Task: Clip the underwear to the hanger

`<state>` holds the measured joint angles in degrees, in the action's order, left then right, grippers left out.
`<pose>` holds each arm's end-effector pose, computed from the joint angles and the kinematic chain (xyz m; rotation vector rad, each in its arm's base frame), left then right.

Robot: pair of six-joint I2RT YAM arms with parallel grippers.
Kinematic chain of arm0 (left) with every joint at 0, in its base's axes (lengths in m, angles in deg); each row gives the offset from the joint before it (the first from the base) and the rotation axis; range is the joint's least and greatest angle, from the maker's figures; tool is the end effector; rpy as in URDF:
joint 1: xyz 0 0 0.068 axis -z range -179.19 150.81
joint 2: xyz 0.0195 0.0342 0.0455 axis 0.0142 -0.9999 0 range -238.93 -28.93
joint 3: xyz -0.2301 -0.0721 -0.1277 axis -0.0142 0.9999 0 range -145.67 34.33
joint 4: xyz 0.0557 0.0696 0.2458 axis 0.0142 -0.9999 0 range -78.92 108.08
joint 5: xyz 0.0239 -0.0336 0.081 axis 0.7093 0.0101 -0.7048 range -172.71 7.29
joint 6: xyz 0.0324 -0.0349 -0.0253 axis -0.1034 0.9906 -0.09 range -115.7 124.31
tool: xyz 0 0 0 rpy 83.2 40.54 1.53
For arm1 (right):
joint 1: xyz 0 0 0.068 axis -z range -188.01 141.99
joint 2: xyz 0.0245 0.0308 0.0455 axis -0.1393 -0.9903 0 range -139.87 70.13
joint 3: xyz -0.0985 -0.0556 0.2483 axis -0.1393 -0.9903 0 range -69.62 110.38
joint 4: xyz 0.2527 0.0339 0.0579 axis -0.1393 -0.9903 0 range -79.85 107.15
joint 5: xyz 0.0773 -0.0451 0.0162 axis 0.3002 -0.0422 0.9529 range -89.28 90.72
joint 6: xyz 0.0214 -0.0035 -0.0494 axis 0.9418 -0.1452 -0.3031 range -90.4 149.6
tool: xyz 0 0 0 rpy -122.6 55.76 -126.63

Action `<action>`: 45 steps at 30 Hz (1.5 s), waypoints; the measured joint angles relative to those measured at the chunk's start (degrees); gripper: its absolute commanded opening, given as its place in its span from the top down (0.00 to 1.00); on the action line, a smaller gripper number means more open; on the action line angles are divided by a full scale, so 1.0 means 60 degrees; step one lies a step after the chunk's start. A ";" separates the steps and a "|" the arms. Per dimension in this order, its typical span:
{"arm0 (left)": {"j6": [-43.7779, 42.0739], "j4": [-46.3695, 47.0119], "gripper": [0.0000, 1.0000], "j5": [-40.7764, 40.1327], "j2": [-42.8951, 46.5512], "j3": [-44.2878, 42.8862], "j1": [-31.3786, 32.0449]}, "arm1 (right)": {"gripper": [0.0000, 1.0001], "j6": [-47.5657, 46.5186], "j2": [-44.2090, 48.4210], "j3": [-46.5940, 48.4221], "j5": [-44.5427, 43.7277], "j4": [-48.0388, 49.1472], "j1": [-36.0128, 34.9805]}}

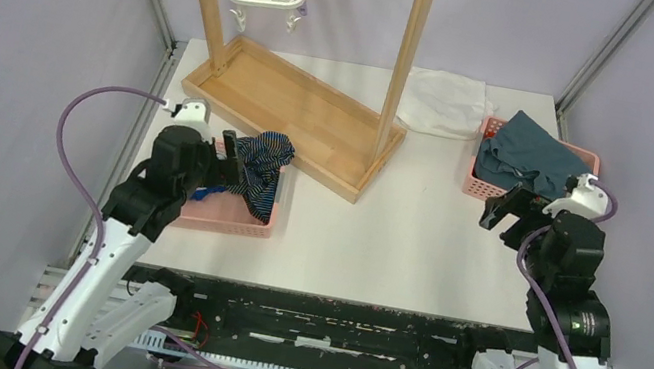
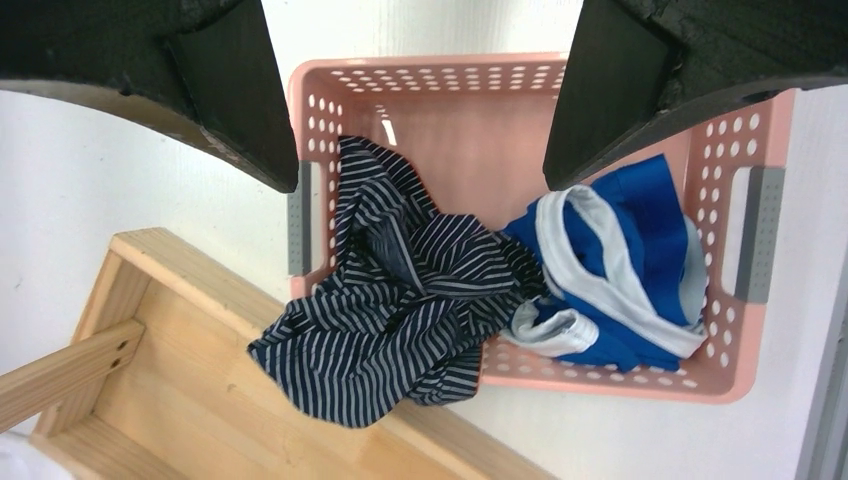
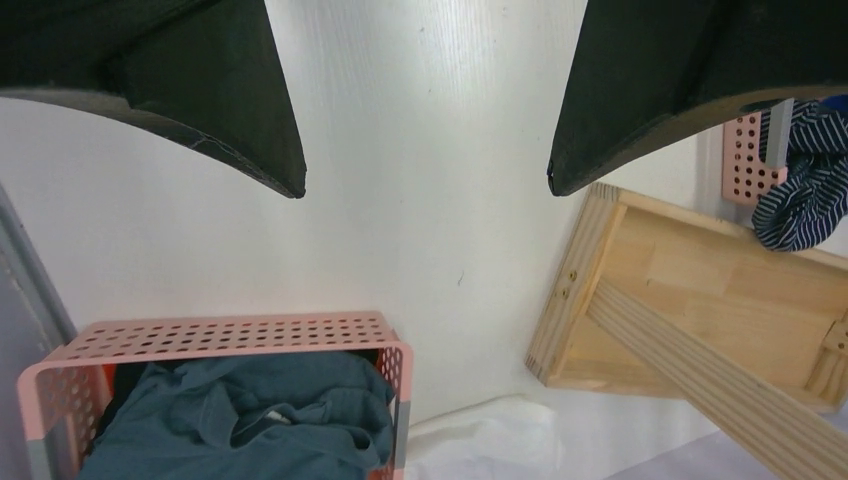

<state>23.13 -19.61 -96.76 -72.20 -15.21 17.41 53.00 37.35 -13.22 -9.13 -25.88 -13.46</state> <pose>0.1533 -0.0367 0.3243 -0.1857 2.0946 -0.1118 0.1014 0.0035 0.3734 0.4119 1.8631 0.1770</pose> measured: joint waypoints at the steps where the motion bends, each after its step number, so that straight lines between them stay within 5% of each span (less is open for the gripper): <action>1: 0.0004 0.0076 0.03 0.0106 -0.0135 -0.0076 0.0000 | 0.00 0.0036 -0.0091 0.0000 0.0153 -0.0076 0.0004; 19: 0.0794 0.2273 0.16 -0.0248 -0.3592 -0.0390 0.0568 | 0.00 0.0532 0.0146 -0.1515 0.2721 -0.0484 0.0055; 37: 0.1716 0.2616 0.29 -0.1315 -0.5348 0.0284 0.0568 | 0.01 0.0565 0.0142 -0.1905 0.3351 -0.0528 0.0055; 40: 0.1985 0.2605 0.44 -0.1359 -0.5388 0.0557 0.0568 | 0.01 0.0579 0.0142 -0.2004 0.3384 -0.0528 0.0055; 45: 0.2288 0.2779 0.96 -0.1355 -0.5668 0.0718 0.0568 | 0.01 0.0641 0.0142 -0.2106 0.3410 -0.0532 0.0055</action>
<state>36.86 -2.94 -104.89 -106.21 -10.90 20.82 56.84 38.20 -25.85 11.33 -29.07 -13.13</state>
